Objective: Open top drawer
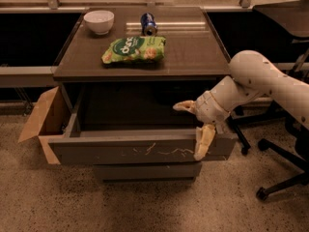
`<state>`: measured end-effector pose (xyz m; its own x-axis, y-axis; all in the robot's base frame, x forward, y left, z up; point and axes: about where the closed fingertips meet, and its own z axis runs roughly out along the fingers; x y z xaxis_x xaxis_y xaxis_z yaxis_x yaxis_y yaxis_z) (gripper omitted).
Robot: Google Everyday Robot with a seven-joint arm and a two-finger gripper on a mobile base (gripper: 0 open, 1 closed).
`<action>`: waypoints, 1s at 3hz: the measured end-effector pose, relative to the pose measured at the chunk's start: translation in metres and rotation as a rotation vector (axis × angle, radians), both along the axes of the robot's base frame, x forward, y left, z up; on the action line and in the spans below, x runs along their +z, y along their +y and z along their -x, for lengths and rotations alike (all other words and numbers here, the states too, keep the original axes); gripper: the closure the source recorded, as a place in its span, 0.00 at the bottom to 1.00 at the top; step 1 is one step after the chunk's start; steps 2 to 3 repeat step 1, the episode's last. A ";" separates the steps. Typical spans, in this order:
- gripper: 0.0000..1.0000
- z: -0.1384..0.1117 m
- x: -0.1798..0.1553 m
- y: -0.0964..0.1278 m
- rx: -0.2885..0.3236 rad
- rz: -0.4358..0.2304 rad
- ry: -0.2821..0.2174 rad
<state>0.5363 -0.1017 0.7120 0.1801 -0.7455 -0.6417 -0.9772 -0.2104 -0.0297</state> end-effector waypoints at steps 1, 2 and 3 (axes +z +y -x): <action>0.00 0.015 0.049 -0.008 0.059 -0.043 -0.088; 0.00 0.015 0.049 -0.008 0.059 -0.043 -0.088; 0.00 0.015 0.049 -0.008 0.059 -0.043 -0.088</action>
Offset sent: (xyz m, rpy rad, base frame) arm 0.0000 0.0000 0.0000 0.0000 0.0000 0.0000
